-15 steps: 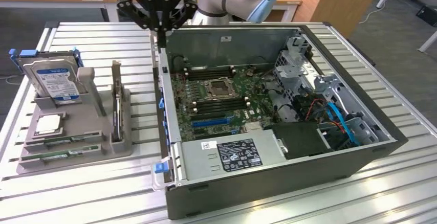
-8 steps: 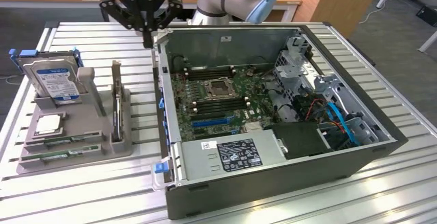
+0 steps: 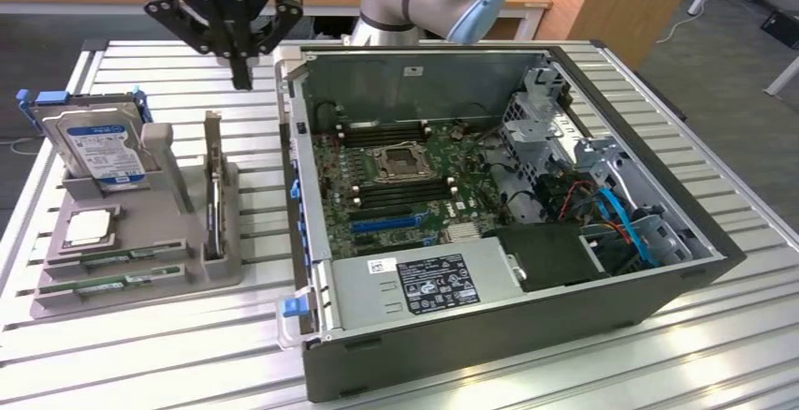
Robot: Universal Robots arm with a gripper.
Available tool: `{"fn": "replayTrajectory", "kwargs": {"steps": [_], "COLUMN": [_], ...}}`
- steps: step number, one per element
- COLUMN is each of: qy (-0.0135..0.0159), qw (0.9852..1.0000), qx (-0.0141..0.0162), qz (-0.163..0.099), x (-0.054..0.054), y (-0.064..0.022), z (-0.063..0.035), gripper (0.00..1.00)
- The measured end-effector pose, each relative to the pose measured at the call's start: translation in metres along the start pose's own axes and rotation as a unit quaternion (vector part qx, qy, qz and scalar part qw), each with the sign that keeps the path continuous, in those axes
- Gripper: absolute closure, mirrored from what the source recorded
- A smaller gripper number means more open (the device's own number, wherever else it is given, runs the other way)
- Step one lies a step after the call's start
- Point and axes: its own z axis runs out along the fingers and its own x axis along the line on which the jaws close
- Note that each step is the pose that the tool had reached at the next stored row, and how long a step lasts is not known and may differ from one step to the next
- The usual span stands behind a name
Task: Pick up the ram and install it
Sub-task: 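Reach for the ram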
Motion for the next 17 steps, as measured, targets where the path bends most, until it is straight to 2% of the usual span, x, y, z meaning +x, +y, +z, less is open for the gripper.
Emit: {"fn": "replayTrajectory", "kwargs": {"steps": [17], "qy": [0.0000], "qw": [1.0000], "qx": [0.0000], "qz": [0.000], "x": [0.051], "y": [-0.0036], "z": [-0.0008], "gripper": [0.89]}}
